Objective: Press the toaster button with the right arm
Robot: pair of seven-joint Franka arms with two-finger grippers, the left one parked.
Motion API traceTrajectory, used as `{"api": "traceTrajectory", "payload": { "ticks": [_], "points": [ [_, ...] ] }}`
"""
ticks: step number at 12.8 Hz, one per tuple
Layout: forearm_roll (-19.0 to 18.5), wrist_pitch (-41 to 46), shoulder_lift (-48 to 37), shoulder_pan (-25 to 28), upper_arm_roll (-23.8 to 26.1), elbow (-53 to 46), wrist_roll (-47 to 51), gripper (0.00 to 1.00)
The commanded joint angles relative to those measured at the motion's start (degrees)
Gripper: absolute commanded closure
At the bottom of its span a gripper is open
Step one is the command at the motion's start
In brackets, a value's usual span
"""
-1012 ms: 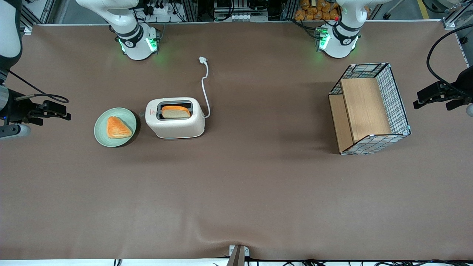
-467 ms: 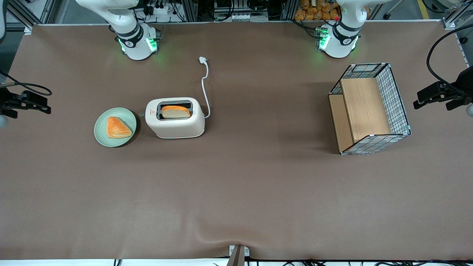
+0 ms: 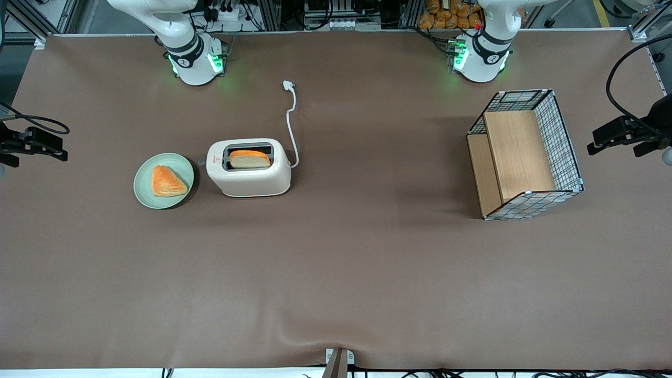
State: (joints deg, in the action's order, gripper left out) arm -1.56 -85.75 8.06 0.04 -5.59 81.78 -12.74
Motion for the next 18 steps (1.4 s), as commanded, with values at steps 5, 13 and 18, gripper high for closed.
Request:
{"api": "traceTrajectory", "payload": {
  "ticks": [5, 13, 18],
  "points": [
    [3.6, 0.9, -1.9, -0.5, 0.1, 2.9, 9.2, 0.0],
    [4.4, -1.6, -8.6, -0.2, 0.1, 10.6, 14.9, 0.0],
    [3.0, 1.6, -11.0, 0.2, 1.0, 9.4, 14.9, 0.0]
  ]
}}
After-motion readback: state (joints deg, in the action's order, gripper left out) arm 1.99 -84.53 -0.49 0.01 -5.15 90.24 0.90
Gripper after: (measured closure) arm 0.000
